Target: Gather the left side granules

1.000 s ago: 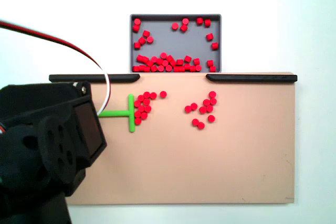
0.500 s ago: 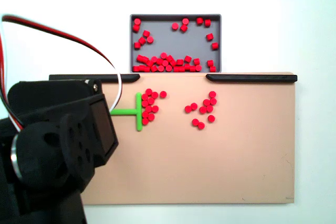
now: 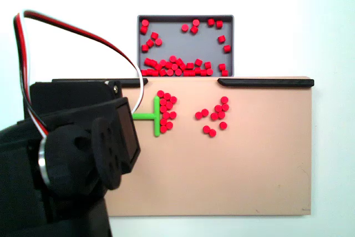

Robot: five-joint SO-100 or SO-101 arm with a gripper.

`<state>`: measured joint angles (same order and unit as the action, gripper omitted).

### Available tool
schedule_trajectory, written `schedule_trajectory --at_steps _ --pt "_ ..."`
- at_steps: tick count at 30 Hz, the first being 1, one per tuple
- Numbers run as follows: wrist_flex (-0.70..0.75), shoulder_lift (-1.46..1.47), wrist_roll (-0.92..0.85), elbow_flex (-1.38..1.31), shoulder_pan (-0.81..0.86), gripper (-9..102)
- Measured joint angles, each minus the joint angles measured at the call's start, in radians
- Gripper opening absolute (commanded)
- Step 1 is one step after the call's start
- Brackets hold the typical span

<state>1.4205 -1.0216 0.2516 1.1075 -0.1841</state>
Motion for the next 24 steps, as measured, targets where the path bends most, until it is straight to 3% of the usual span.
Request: schedule_trajectory --at_steps 24 --pt "0.0 0.003 -0.037 0.0 0.038 0"
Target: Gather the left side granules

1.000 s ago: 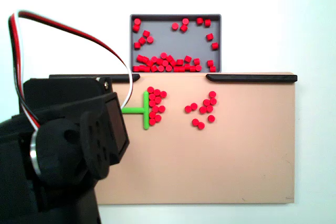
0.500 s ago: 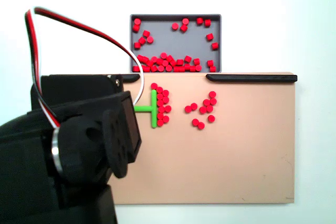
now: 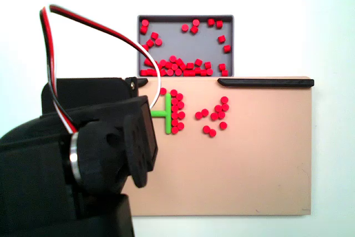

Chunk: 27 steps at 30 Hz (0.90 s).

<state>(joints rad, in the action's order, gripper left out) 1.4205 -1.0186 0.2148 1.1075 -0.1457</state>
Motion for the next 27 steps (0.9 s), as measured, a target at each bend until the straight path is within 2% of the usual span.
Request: schedule_trajectory --at_steps 13,20,24,27 --pt "0.006 -0.025 -0.012 0.014 -0.063 0" --pt "0.006 -0.176 -0.046 0.138 -0.155 0" --pt "0.006 -0.313 -0.135 0.245 -0.206 0" --pt "0.006 -0.428 -0.268 0.319 -0.219 0"
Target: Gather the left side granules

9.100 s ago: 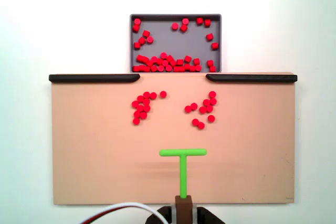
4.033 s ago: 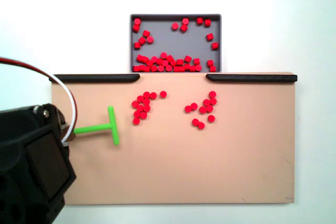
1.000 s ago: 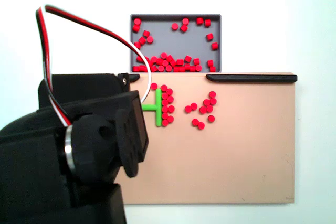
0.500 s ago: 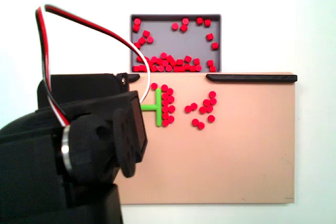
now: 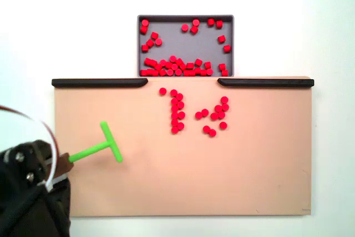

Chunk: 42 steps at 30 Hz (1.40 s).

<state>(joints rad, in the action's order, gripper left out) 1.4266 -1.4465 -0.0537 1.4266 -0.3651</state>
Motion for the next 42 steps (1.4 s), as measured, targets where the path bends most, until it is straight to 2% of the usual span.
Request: schedule_trajectory --at_steps 6,12,19,24,28,42 --pt "0.0 -0.25 -0.393 0.176 0.018 0" --pt "0.002 -0.466 -0.834 0.367 0.144 0" --pt "0.002 -0.511 -1.279 0.433 0.272 0" --pt "0.052 -0.511 -1.509 0.433 0.336 0" --pt "0.112 -0.511 -1.562 0.433 0.377 0" --pt "0.114 -0.46 -1.511 0.433 0.407 0"
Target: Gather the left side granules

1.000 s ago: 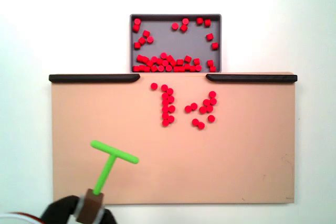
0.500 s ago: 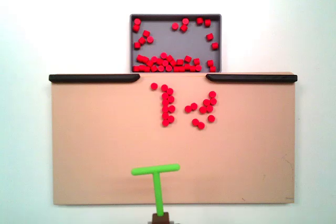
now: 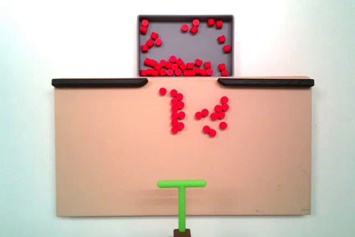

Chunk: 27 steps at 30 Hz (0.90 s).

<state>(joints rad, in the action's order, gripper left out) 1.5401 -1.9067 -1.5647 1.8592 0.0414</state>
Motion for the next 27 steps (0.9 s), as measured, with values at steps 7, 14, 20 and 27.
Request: schedule_trajectory --at_steps 7,14,20,27 --pt "0.0 -0.008 0.003 0.0 0.006 0" --pt "0.0 -0.02 0.002 0.0 0.008 0" --pt "0.0 -0.02 0.002 0.0 0.026 0" --pt "0.0 -0.02 0.002 0.0 0.026 0"
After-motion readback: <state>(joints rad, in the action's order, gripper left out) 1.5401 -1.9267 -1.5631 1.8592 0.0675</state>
